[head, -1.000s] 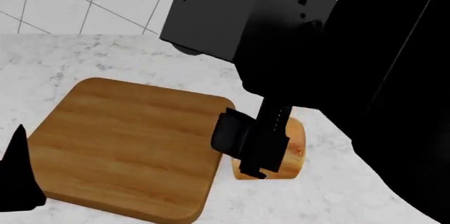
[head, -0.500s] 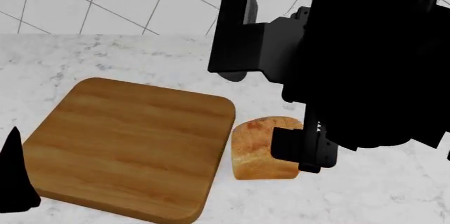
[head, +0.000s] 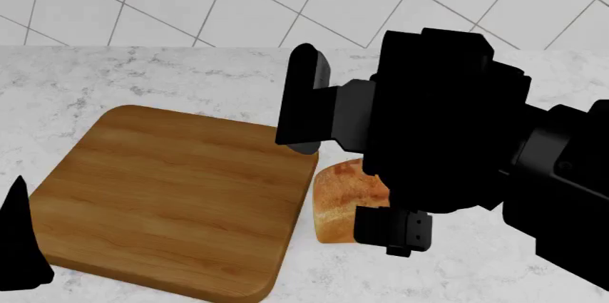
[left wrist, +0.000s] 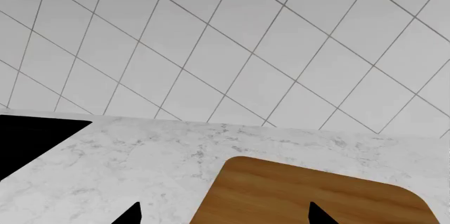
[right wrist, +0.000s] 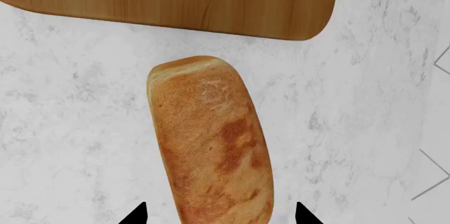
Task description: Place the bread and cheese on the cutting board.
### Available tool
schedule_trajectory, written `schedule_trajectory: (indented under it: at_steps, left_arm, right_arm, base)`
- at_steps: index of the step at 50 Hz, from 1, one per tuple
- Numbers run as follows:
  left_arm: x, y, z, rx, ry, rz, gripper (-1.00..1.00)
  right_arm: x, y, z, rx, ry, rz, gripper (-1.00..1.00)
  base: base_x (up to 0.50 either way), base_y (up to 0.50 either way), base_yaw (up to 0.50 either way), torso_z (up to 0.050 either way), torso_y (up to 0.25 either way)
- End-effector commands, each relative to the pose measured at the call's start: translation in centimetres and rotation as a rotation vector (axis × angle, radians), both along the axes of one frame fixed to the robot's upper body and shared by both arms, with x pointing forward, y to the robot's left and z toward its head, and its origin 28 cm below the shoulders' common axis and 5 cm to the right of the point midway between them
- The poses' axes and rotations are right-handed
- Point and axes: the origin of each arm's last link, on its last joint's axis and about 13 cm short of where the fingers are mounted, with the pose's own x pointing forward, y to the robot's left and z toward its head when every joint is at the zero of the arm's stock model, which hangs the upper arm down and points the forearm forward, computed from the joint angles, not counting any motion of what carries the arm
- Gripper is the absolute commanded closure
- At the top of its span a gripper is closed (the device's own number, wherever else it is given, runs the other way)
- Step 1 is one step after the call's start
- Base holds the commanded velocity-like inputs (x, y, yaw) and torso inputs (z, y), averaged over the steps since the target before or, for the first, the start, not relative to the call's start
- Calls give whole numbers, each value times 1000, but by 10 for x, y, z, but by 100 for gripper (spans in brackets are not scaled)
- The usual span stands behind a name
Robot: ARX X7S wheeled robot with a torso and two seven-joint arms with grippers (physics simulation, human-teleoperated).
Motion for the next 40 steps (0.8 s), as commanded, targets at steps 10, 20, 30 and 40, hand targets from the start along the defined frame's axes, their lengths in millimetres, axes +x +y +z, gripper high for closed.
schedule_trajectory:
  at_steps: [10,20,30,40]
  left_arm:
    - [3,0,-8,7,13,-9,-100]
    - [0,-1,-5,7,16,-10,-100]
    - [1,-2,-6,6,17,-13,-100]
    - [2,0,-6,8,17,-6,-100]
  right_arm:
    - [10,2,-34,-24,54,16,-100]
    - [6,4,-29,-43,29,64,100]
    - [-8,2,-1,3,-50,73,100]
    - [-40,1,70,127,-145,34,100]
  base:
    - [0,0,0,0,0]
    - [0,0,0,0,0]
    - [0,0,0,0,0]
    - [0,0,0,0,0]
